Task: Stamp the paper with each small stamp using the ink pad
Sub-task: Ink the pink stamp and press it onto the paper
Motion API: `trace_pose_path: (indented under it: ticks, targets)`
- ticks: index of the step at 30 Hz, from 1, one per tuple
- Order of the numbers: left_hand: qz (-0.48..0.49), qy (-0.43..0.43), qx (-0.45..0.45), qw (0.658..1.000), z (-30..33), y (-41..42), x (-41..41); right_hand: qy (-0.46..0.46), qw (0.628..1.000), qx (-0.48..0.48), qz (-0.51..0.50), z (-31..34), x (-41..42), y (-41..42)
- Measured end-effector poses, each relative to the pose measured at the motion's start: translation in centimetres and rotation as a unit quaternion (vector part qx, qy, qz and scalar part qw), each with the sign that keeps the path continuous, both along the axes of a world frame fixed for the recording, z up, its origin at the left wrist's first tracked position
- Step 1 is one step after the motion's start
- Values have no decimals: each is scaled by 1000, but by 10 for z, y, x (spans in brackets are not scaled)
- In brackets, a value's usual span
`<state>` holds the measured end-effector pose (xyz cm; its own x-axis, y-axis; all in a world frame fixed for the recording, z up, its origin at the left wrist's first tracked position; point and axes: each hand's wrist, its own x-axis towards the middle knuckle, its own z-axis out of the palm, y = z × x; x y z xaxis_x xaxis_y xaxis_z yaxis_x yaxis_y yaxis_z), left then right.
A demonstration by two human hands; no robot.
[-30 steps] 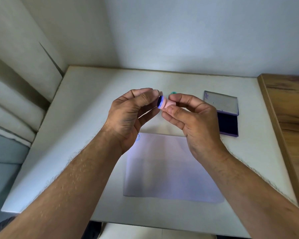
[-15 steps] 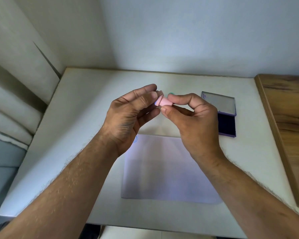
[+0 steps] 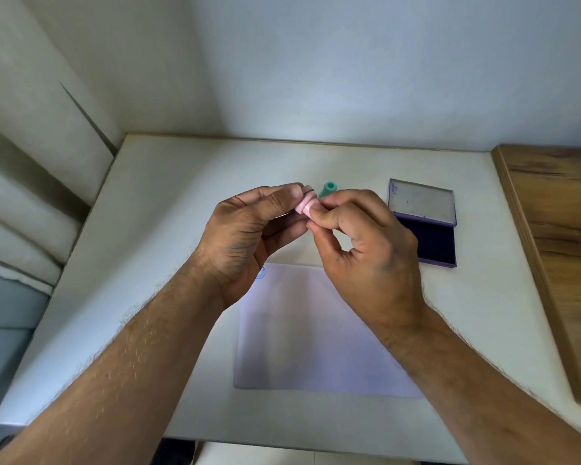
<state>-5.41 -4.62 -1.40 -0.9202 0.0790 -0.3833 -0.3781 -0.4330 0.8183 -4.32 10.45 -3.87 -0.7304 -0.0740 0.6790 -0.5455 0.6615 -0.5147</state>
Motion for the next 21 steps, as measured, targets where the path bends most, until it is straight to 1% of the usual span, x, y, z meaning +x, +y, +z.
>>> trace_pose_path:
  ticks: [4, 9, 12, 18, 21]
  targets:
    - [-8, 0, 10, 1000, -1, 0, 0, 2, 1000, 5, -4, 2, 0, 1]
    - [-13, -10, 14, 1000, 0, -1, 0, 5, 1000, -4, -2, 1, 0, 1]
    - [-17, -2, 12, 1000, 0, -3, -1, 13, 1000, -13, -2, 0, -1, 1]
    - [-19, 31, 13, 999, 1, -6, 0, 17, 998, -57, 18, 1, -1, 1]
    - [-33, 51, -24, 998, 1, -10, -1, -3, 995, -92, 35, 2, 0, 1]
